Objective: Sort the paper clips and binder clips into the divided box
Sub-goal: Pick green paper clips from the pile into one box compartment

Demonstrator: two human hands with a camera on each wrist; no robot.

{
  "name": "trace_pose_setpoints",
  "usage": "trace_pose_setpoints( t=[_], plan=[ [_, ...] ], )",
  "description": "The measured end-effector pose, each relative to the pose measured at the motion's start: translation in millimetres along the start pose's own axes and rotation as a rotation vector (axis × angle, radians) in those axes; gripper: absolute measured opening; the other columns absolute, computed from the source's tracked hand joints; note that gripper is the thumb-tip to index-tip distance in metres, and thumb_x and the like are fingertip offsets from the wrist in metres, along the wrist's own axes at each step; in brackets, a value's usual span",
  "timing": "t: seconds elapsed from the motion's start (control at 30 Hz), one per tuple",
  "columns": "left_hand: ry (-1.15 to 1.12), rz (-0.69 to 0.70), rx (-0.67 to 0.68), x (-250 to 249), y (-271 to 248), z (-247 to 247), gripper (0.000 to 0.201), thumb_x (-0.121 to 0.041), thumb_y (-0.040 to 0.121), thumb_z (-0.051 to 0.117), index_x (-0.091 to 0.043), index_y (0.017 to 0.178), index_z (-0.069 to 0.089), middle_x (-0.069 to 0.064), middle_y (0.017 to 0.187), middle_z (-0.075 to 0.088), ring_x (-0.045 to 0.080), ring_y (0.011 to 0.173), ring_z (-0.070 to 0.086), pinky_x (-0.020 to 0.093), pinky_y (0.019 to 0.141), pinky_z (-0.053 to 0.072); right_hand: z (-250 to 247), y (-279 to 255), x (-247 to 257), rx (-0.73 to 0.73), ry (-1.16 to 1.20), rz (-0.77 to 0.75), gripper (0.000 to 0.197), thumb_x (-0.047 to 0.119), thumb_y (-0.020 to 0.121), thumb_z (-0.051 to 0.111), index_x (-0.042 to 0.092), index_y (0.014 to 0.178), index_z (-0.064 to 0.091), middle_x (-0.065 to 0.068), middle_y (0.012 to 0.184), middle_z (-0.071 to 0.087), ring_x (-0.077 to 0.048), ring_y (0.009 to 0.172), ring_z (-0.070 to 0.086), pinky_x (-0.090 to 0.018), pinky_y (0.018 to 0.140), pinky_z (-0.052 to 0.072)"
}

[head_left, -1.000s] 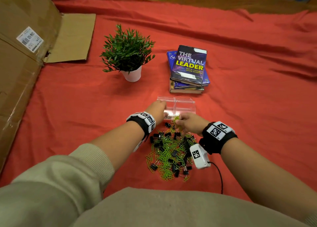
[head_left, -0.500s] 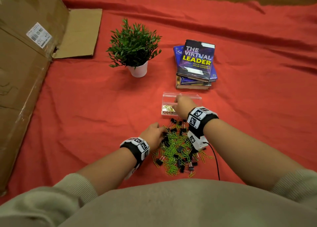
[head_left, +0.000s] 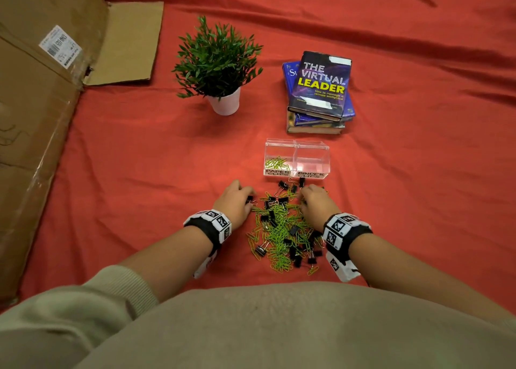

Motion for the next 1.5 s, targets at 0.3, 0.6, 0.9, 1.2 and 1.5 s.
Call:
trace_pose_setpoints(
  t=[0.3,0.6,0.9,1.2,1.5],
  plan=[
    [0.14,0.091,0.156,-30,-25,27,0.037,-0.041,0.08,0.066,-0.016,0.104,0.053,0.004,0.11,0.053,0.024,0.105,0.054,0.038,0.084,0.049,41,-36,66,0.132,-0.157,-0.348,0.045,0.03,0.084,0.064,0.01,0.122,0.053,-0.006,0.119,0.05,-0.021,0.115,0.043,-0.034,0.102,0.041],
    [0.05,-0.055,0.095,-18,-36,41,0.052,-0.035,0.081,0.07,-0.01,0.12,0.046,0.009,0.124,0.045,0.028,0.114,0.053,0.042,0.094,0.048,43,-34,43,0.076,-0.055,-0.188,0.036,0.018,0.086,0.063,0.007,0.12,0.054,-0.006,0.119,0.047,-0.021,0.111,0.049,-0.031,0.097,0.045],
    [0.077,-0.048,0.117,-29,-26,41,0.026,-0.012,0.089,0.056,-0.005,0.114,0.053,0.014,0.121,0.049,0.033,0.108,0.055,0.044,0.09,0.048,30,-24,11,0.133,0.231,0.068,0.007,0.018,0.088,0.062,0.016,0.093,0.068,0.0,0.096,0.068,-0.016,0.082,0.065,-0.031,0.077,0.057],
    [0.096,-0.029,0.116,-28,-20,42,0.03,-0.001,0.084,0.047,-0.004,0.113,0.054,0.016,0.118,0.054,0.035,0.107,0.055,0.045,0.087,0.048,-2,-10,-10,0.196,0.865,0.322,0.007,-0.002,0.086,0.061,0.003,0.088,0.065,-0.01,0.084,0.066,-0.015,0.064,0.061,-0.019,0.054,0.057],
    [0.164,0.053,0.124,-35,-21,42,0.031,0.001,0.086,0.044,-0.002,0.117,0.048,0.017,0.119,0.053,0.034,0.112,0.052,0.045,0.09,0.047,-60,43,19,0.053,0.757,0.213,0.007,0.0,0.086,0.061,0.001,0.092,0.065,-0.01,0.076,0.066,-0.013,0.055,0.059,-0.023,0.058,0.055]
  ],
)
Point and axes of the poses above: each hand's wrist, its own y-axis towards the middle knuckle, its own z-axis out of the palm, x = y × z, the point moved 10 cm from there along y, towards the middle knuckle
